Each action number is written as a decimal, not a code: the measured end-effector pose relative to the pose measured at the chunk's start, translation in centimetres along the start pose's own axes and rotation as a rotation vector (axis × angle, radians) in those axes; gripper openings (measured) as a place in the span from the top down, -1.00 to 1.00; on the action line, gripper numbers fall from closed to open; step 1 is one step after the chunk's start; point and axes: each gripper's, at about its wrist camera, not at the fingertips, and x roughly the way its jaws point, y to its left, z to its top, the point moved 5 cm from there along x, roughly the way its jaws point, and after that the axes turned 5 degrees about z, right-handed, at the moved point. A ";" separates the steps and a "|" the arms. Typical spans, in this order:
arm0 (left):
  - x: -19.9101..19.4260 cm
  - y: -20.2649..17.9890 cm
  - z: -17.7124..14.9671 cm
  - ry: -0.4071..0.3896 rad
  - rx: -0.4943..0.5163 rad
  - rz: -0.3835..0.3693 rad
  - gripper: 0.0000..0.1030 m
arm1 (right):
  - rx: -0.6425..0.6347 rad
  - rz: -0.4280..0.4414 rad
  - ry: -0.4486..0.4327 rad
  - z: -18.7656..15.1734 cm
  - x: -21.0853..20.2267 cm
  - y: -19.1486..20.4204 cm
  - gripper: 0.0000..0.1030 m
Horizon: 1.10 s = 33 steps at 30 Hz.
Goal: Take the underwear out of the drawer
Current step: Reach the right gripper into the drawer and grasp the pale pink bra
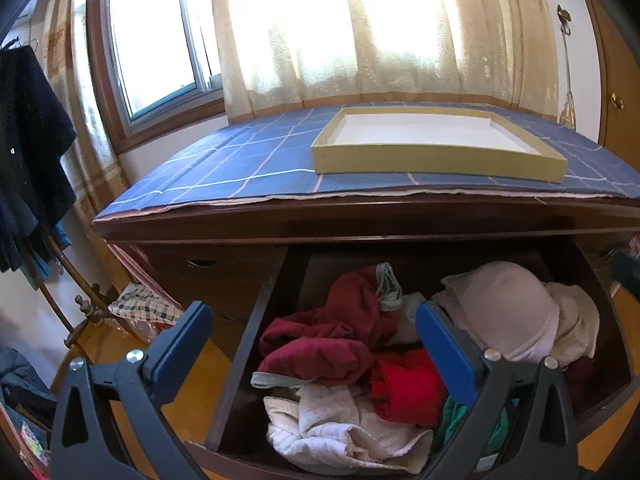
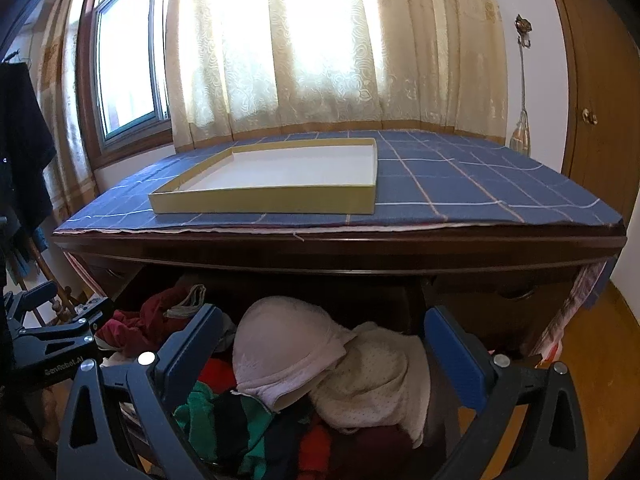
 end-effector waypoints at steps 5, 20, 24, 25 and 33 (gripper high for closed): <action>1.4 -0.1 -0.2 0.037 -0.008 -0.012 -1.00 | 0.002 0.000 0.031 0.6 1.0 -0.6 -0.98; 3.8 -0.6 -0.5 0.075 0.022 0.002 -1.00 | -0.142 0.111 0.489 -2.1 13.7 3.6 -0.98; 4.3 -0.4 -0.6 0.076 0.024 0.009 -1.00 | -0.145 0.097 0.534 -2.5 15.9 3.4 -0.98; 4.4 -0.5 -0.6 0.077 0.027 0.010 -1.00 | -0.142 0.108 0.551 -2.6 16.3 3.5 -0.98; 5.6 -0.9 -1.2 0.118 0.031 0.004 -1.00 | -0.158 0.135 0.634 -3.7 18.0 4.0 -0.98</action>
